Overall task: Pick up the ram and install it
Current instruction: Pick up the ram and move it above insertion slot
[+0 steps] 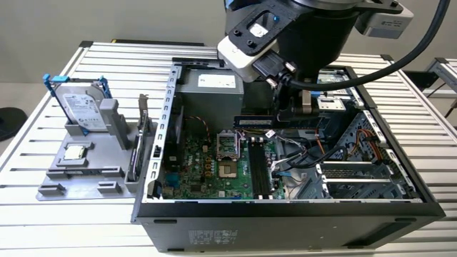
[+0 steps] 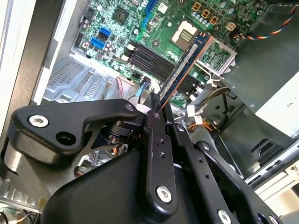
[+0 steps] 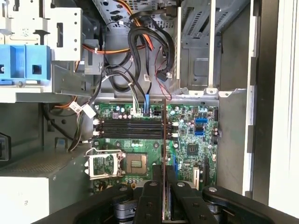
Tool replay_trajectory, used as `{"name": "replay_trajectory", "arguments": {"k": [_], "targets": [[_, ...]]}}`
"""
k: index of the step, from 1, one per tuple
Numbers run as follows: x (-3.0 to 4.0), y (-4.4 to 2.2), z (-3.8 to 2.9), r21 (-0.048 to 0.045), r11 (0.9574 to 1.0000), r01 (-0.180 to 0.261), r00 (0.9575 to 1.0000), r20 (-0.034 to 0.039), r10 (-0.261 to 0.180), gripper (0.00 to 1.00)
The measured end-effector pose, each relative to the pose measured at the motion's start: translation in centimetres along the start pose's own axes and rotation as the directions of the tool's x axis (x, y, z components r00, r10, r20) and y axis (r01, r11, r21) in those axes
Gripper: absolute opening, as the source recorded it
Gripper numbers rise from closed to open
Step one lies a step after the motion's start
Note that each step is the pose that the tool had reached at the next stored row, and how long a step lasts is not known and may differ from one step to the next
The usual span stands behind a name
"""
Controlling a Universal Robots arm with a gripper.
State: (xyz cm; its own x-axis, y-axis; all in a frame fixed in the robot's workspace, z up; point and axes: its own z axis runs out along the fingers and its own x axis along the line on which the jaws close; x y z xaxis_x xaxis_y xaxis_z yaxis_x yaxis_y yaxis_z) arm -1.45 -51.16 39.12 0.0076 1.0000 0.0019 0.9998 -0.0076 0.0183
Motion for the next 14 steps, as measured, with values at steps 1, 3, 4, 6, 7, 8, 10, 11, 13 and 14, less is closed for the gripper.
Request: {"name": "replay_trajectory", "arguments": {"k": [1,3,4,6,7,8,10,11,13,14], "targets": [[0.00,0.10,0.00,0.0000,1.0000,0.000,1.0000,0.0000,0.000,0.00],[0.00,0.32,0.00,0.0000,1.0000,0.000,1.0000,0.0001,0.000,0.00],[0.01,0.44,0.01,0.0000,1.0000,0.000,1.0000,0.0000,0.000,0.00],[0.01,0.69,0.01,0.0000,1.0000,0.000,1.0000,0.0001,0.000,0.00],[0.01,0.82,0.01,0.0000,1.0000,0.000,1.0000,0.0001,0.000,0.00],[0.01,0.97,0.01,0.0001,1.0000,0.000,1.0000,0.0000,0.000,0.00],[0.01,1.26,0.02,0.0002,1.0000,0.000,1.0000,0.0000,0.000,0.00],[0.01,1.33,0.02,0.0003,1.0000,0.000,1.0000,0.0001,0.000,0.00],[0.01,1.32,0.02,0.0003,1.0000,0.000,1.0000,0.0001,0.000,0.00],[0.01,1.32,0.02,0.0003,1.0000,0.000,1.0000,0.0001,0.000,0.00]]}}
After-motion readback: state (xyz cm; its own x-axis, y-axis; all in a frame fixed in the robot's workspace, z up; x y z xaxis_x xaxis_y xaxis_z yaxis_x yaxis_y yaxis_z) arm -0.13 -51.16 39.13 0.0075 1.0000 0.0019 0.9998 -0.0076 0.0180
